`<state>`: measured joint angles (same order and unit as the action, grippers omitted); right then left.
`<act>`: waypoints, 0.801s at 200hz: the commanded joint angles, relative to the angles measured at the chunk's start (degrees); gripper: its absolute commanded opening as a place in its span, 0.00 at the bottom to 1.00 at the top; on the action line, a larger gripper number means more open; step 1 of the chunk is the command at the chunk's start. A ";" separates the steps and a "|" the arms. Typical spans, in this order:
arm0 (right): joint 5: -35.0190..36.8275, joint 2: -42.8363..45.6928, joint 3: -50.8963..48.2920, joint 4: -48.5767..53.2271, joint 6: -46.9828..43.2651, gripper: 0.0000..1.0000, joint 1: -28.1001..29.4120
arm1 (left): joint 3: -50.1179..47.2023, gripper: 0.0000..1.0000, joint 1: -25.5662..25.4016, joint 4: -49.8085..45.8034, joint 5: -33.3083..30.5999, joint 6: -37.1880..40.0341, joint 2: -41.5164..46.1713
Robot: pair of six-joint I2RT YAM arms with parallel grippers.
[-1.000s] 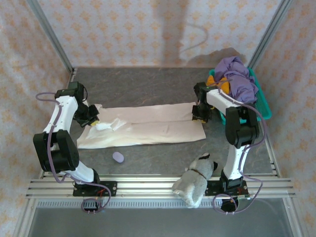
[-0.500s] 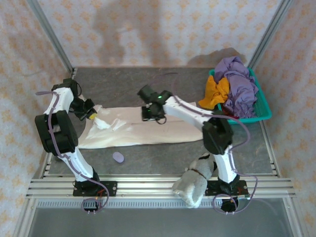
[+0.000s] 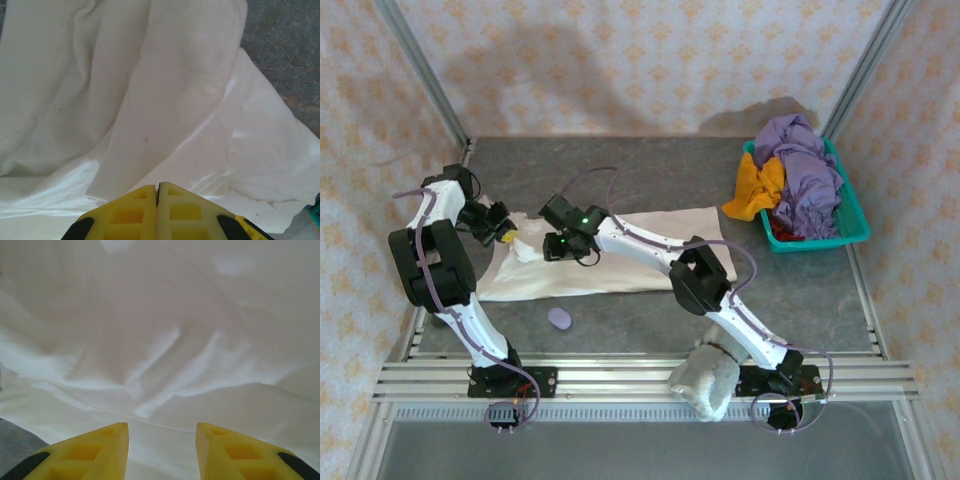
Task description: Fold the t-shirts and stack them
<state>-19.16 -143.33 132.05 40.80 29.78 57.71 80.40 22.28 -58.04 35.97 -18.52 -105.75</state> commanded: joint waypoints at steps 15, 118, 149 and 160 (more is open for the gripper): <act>-3.47 -3.66 3.22 -2.68 4.37 0.40 -0.07 | -1.50 0.00 0.92 0.48 1.95 1.93 0.68; -3.76 -3.32 3.51 -0.93 3.93 0.03 -0.16 | -4.22 0.00 1.35 -0.29 1.48 3.14 4.02; -3.69 0.89 -0.66 -0.33 4.12 0.00 -0.15 | -4.19 0.00 1.32 -2.11 -0.29 3.32 6.92; -4.35 2.63 -2.63 -0.36 4.40 0.00 -0.16 | -4.52 0.00 1.36 -2.80 -1.00 3.32 8.08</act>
<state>-23.92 -147.85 132.49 38.70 34.28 57.65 76.29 23.05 -57.65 36.99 -16.36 -101.43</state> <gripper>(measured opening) 0.038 0.048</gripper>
